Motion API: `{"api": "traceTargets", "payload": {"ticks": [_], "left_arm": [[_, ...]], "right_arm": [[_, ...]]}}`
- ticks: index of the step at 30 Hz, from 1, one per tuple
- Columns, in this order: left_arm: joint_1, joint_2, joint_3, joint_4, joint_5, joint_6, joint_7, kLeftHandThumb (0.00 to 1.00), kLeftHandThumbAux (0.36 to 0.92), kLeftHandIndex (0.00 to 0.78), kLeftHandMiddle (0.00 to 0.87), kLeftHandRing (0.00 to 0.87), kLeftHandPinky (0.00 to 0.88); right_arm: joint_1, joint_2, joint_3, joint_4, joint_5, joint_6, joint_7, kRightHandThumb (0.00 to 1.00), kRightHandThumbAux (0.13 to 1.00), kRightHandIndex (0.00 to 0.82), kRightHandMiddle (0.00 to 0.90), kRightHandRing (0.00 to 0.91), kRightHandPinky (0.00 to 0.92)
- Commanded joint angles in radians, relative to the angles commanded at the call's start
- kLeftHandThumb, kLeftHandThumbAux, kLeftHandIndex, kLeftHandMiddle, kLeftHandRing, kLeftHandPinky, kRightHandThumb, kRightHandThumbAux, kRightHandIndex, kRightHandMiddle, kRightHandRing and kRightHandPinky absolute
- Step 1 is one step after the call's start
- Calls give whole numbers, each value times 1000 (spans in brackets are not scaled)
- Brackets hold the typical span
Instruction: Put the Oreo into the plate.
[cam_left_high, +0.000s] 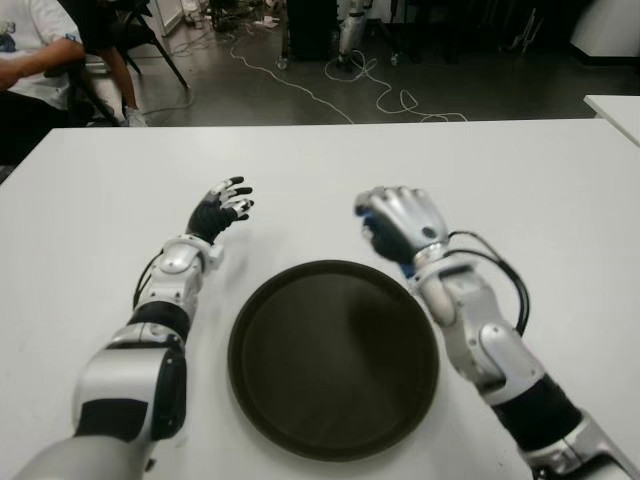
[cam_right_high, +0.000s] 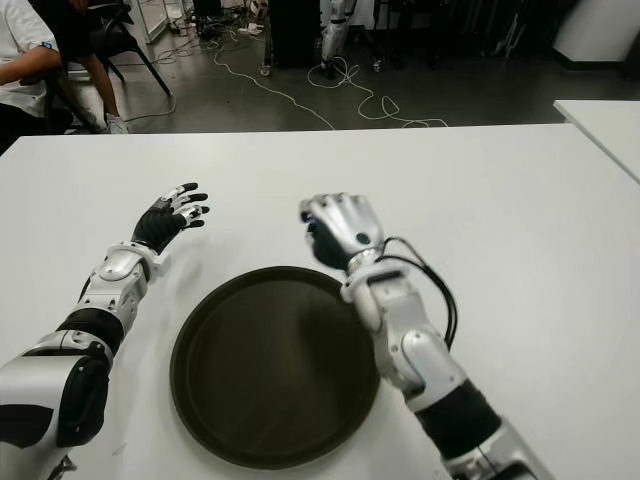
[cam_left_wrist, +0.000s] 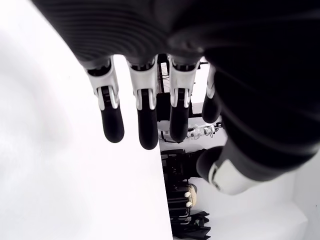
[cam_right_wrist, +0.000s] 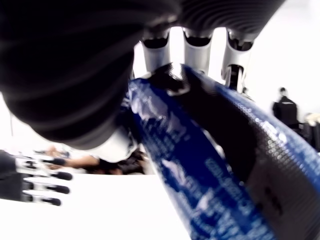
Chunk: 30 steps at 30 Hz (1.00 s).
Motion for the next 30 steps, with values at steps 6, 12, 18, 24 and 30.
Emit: {"api": "traceTargets", "payload": {"ticks": [6,12,18,24,30], "left_arm": [[-1,-2,0,2,-1,1,-1,40,733,130,197,204,221],[-2,-4,1,3,-1,2,4,32,719,129,197,201,212],[-2,-7,1,2,-2,-1,5,27,710,140,204,205,216],[-3,-10,2,2,-4,3,9,37,732,132,197,200,219],[-6,-11,2,3,-4,10,15,34,736,127,197,203,227]], "right_arm": [[19,-26,12,-26,51,-116,-1,694,738,411,563,604,618],[24,-54,-3,-8,143,-270,-28,696,737,411,599,651,691],[16,-74,-13,22,223,-387,-18,695,738,411,615,675,723],[20,-73,-29,65,320,-514,-32,697,737,411,617,685,741],[10,-76,-38,120,379,-620,-31,699,736,410,602,690,745]]}}
